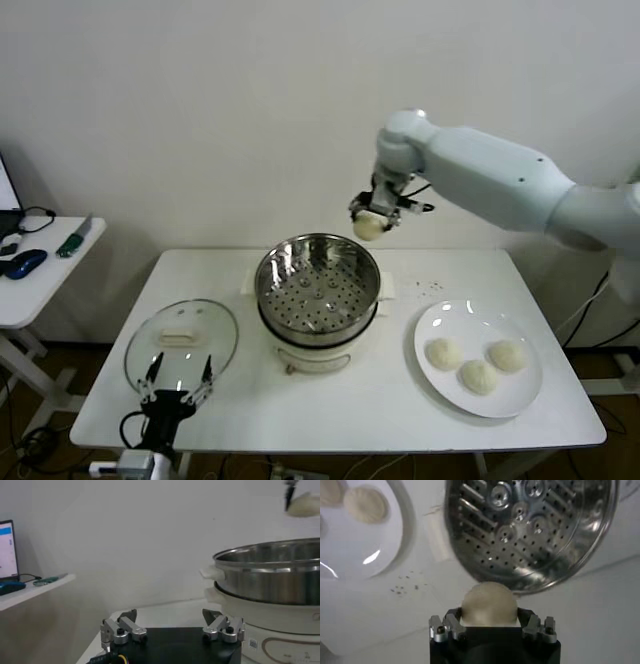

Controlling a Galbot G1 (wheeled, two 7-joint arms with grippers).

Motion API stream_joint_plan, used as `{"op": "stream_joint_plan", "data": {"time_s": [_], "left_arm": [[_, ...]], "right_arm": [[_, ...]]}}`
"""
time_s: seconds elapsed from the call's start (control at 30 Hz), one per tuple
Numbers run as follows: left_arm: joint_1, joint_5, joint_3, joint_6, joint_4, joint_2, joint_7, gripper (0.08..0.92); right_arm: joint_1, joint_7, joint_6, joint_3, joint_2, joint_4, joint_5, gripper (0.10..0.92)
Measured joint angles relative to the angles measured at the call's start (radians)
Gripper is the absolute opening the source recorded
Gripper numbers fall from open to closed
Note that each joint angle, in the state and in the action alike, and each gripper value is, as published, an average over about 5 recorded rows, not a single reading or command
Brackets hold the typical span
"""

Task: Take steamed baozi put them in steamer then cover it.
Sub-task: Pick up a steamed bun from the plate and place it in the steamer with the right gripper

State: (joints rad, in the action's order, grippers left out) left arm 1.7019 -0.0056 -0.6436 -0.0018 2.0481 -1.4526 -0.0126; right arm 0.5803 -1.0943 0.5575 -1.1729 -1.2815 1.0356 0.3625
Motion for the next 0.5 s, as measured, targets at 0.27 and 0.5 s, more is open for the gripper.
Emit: {"op": "stream_joint_plan", "data": {"time_s": [0.27, 0.5], "left_arm": [[0.015, -0.007, -0.003, -0.003, 0.004, 0.000, -0.004, 0.823], [0.027, -0.015, -0.008, -0.006, 0.018, 0.000, -0.013, 0.823]], "right_arm": [[-0.081, 0.018, 0.044, 0.027, -0.090, -0.029, 0.117, 0.731], [-0.152, 0.038, 0.076, 0.059, -0.124, -0.065, 0.230, 0.737]]}}
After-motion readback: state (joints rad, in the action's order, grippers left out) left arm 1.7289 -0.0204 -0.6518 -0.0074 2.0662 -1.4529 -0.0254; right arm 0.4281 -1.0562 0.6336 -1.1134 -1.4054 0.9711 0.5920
